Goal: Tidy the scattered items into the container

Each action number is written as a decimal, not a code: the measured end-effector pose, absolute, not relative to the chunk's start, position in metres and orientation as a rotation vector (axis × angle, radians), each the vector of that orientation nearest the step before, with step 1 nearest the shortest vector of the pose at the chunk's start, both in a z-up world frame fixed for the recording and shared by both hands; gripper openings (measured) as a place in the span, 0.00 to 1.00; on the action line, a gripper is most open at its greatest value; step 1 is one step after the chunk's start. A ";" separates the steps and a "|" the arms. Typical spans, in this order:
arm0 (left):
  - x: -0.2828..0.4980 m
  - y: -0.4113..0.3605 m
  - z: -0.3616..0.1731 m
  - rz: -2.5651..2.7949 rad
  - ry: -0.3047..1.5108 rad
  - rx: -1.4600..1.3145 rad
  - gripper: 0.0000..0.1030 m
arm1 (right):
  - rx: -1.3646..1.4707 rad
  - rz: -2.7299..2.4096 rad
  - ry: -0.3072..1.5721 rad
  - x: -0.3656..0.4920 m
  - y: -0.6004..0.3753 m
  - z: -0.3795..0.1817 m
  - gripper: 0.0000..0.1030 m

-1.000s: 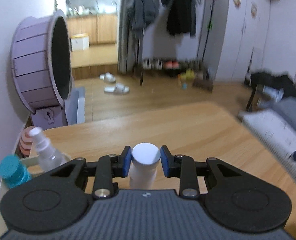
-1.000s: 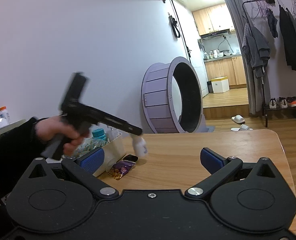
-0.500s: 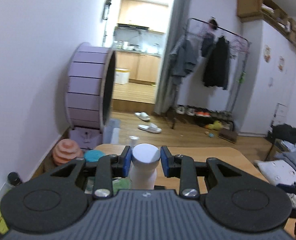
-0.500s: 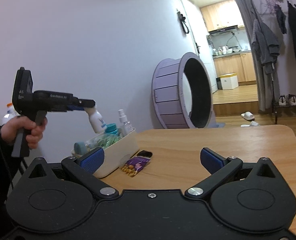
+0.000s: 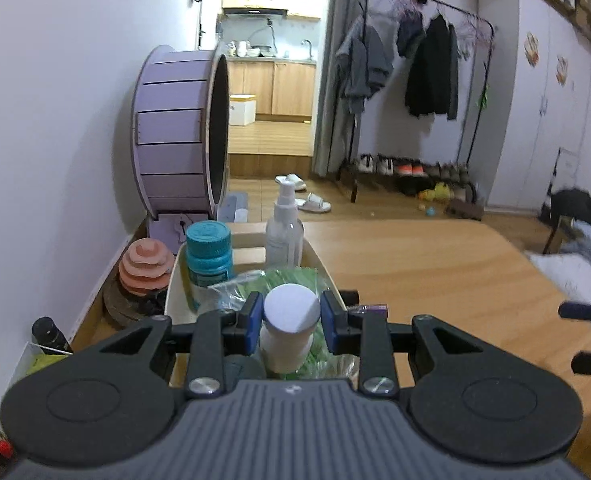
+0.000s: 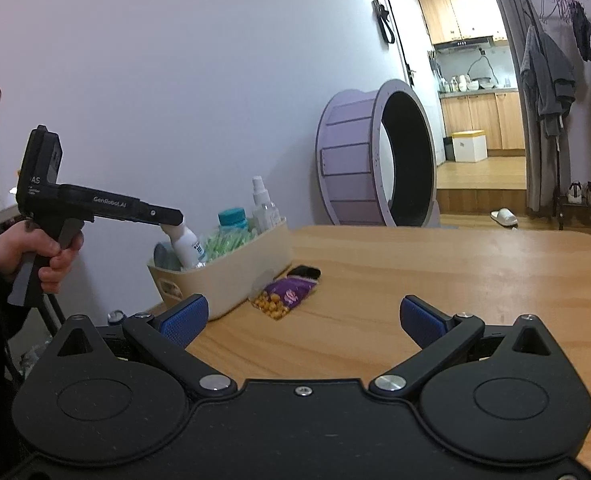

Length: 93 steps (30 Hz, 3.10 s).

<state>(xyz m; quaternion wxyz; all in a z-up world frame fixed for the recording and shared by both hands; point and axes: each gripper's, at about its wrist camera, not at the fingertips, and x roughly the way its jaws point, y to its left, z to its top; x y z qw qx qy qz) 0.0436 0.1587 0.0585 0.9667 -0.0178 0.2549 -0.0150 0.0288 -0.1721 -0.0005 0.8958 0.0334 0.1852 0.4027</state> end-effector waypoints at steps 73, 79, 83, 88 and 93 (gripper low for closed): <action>-0.004 0.189 0.085 -0.285 0.410 -0.135 0.62 | -0.199 1.030 0.524 0.132 -0.013 0.003 0.05; -0.015 0.189 0.093 -0.279 0.389 -0.108 0.62 | -0.086 1.040 0.447 0.128 -0.034 0.039 0.05; -0.018 0.188 0.096 -0.280 0.380 -0.106 0.63 | -0.060 1.087 0.408 0.124 -0.024 0.058 0.05; -0.010 0.189 0.091 -0.253 0.397 -0.114 0.65 | -0.051 1.116 0.416 0.136 0.004 0.061 0.05; -0.009 0.191 0.091 -0.255 0.396 -0.120 0.66 | -0.046 1.129 0.440 0.154 0.040 0.055 0.08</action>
